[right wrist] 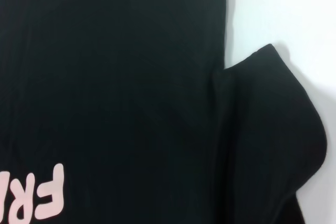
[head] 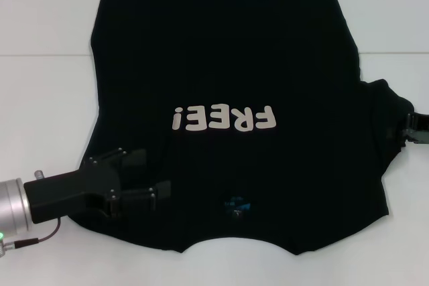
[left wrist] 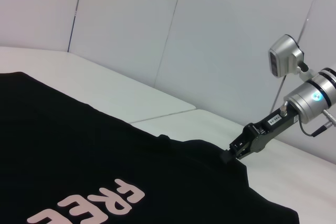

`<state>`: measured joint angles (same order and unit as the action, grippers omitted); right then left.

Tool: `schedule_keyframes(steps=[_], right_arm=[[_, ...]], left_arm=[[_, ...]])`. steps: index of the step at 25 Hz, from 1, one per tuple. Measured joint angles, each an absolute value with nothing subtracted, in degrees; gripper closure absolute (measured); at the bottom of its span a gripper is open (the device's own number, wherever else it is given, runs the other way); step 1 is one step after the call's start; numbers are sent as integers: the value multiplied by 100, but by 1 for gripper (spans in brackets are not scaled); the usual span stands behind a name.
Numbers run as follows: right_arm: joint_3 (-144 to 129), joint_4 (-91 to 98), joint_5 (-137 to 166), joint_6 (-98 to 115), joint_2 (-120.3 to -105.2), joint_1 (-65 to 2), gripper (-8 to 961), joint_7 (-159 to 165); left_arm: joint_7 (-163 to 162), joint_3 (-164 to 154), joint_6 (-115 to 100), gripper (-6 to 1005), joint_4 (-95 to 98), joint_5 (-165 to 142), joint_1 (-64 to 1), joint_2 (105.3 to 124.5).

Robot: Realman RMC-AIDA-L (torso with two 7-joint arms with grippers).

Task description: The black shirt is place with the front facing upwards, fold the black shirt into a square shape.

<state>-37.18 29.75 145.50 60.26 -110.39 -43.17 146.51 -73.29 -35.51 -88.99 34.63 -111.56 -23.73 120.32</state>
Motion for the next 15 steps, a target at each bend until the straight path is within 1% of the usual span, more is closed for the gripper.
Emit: schedule_keyframes(steps=[3,9,15], right_arm=[[-3718,2978,14573,6026,-11039,-4310,732,14651],[-3718,2980,14588,6001,-11028,-4301,939,14614],[-3672,3097,14570,6022,-10987,-4181,940,14574]], left_arm=[[-7330,-3551,-8894,50,3463,-11154,-2378,12032],[-7330,-3551,-8881,51,3463,-11153,-2381,12032],[-7330,-3550,-8869,51,3454,-11145,-2378,12032]])
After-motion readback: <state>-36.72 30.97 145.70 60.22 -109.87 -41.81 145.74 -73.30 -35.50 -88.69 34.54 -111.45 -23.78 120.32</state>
